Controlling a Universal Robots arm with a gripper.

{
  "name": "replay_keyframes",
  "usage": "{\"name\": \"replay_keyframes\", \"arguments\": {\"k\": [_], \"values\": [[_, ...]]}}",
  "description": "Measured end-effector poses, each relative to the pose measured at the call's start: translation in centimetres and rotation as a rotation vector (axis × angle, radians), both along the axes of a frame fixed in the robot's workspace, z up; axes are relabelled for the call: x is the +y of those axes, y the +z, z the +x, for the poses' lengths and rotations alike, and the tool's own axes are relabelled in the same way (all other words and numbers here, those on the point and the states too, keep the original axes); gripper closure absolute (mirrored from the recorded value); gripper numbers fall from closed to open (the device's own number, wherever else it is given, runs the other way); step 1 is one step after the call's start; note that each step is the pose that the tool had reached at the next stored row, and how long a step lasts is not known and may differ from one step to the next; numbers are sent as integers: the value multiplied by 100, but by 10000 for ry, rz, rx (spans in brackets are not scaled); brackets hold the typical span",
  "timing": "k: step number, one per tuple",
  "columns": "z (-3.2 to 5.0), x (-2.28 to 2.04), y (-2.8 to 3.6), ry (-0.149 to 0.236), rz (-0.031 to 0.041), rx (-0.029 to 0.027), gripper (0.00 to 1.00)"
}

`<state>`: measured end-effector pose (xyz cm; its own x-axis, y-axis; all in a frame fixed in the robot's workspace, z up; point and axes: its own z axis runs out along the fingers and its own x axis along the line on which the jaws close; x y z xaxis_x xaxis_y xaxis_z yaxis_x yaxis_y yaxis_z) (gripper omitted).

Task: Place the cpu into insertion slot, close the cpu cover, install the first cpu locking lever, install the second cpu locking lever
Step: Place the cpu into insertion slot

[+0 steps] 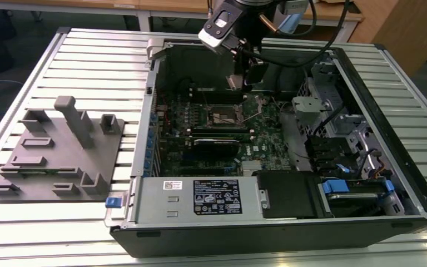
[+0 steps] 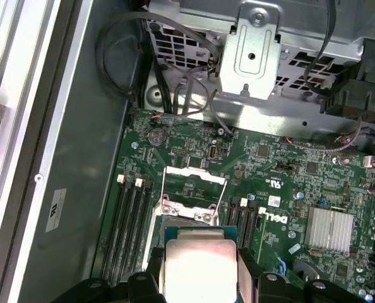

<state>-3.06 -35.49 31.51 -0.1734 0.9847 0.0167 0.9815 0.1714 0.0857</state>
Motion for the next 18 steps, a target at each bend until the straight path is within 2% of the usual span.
{"name": "replay_keyframes", "arguments": {"k": [7,13,18], "values": [[0,0,-3,-981,0,0,46],[0,0,-6,-1979,0,1,46],[0,0,-6,-2040,0,1,46]]}}
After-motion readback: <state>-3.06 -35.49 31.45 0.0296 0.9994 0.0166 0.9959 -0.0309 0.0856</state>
